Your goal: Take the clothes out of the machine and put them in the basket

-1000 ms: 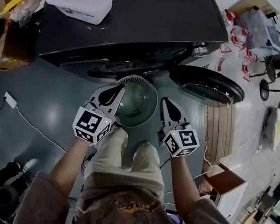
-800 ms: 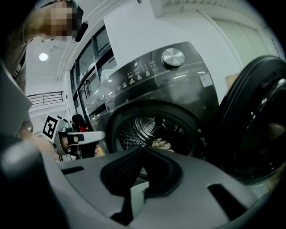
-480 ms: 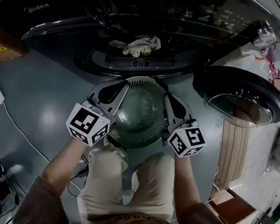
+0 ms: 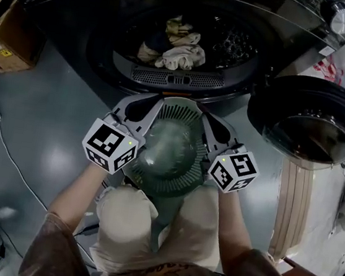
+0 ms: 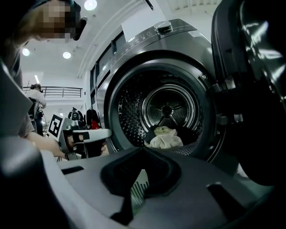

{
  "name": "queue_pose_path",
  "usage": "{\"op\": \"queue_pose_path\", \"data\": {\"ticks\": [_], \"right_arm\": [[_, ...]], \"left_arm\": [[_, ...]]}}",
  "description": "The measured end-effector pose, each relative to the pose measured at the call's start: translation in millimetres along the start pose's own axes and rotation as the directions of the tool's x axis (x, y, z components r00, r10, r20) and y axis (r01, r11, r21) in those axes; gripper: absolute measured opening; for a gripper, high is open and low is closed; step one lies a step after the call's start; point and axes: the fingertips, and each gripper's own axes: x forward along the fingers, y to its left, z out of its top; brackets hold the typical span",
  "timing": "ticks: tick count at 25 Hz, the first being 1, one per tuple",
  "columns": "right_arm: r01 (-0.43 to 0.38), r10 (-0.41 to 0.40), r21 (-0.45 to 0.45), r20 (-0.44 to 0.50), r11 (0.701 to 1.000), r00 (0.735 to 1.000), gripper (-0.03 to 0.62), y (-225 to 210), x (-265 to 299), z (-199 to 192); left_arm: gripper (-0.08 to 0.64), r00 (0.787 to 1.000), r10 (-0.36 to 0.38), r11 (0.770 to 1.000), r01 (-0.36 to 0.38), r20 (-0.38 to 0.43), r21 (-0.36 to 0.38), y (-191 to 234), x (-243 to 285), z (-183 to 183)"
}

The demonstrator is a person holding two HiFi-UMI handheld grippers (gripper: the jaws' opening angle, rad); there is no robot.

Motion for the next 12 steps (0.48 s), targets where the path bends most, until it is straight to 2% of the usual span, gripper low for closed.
{"op": "queue_pose_path", "data": {"ticks": [7, 12], "right_arm": [[-0.022, 0.025, -0.067, 0.048, 0.998, 0.999, -0.005, -7.9, -0.8, -1.8], [-0.03, 0.035, -0.074, 0.07, 0.997, 0.997, -0.005, -12.2, -7.2, 3.5]], "left_arm": [[0.005, 0.998, 0.044, 0.998, -0.046, 0.032, 0.048, -2.1, 0.2, 9.7], [0.005, 0.998, 0.061, 0.997, -0.063, 0.034, 0.042, -6.2, 4.6, 9.5]]}}
